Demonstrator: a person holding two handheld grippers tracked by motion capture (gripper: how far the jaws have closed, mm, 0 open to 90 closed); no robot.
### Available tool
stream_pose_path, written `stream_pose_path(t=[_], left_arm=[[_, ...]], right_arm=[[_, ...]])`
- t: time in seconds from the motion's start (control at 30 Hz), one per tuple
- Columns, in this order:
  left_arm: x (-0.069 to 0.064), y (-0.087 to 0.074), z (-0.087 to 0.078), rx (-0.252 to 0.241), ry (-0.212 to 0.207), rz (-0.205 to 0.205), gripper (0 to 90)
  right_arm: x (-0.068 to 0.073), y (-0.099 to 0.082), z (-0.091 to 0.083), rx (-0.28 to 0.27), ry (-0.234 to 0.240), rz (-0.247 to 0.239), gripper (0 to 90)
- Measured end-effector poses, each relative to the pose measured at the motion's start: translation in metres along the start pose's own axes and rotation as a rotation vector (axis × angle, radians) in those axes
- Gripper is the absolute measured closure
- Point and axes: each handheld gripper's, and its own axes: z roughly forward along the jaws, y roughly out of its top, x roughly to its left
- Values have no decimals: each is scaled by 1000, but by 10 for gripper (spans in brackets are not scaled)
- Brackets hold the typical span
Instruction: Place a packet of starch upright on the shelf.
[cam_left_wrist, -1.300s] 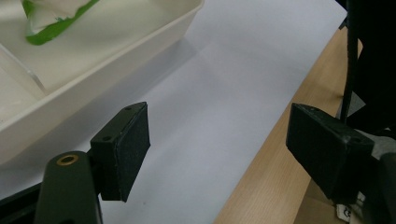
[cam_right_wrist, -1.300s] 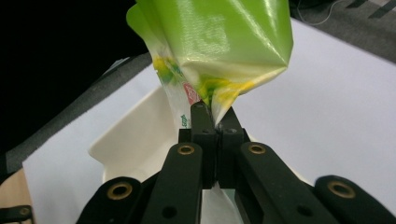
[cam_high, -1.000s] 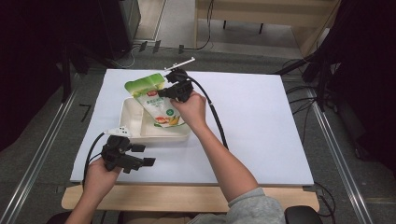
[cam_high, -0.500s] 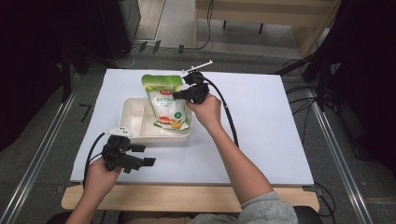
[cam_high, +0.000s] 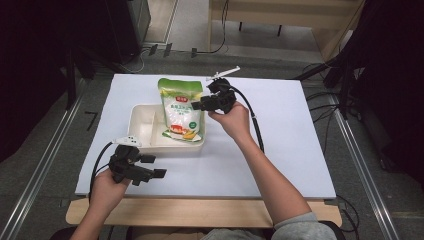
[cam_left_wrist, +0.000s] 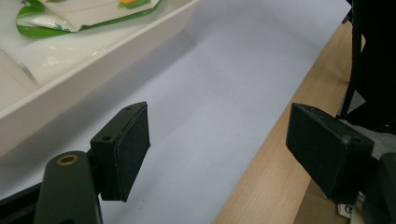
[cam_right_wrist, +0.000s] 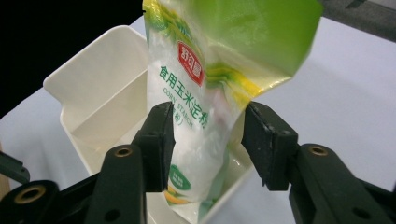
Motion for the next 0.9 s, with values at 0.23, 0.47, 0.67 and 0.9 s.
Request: stream_pose_path(t=[0.23,0.47,0.67,0.9], left_arm=[[0,0,0,3,2,0,225],[0,0,-1,3,6,0,225],[0,-1,-1,-1,6,-1,225],[0,0,-2,-2,11,3,224]], right_arm=[[-1,-12,-23,-11,-6,-26,505],[0,-34,-40,-24,11,-35,477],[5,-58,-50,-33,10,-43,453],[9,-91,-59,-27,-21,-33,460]])
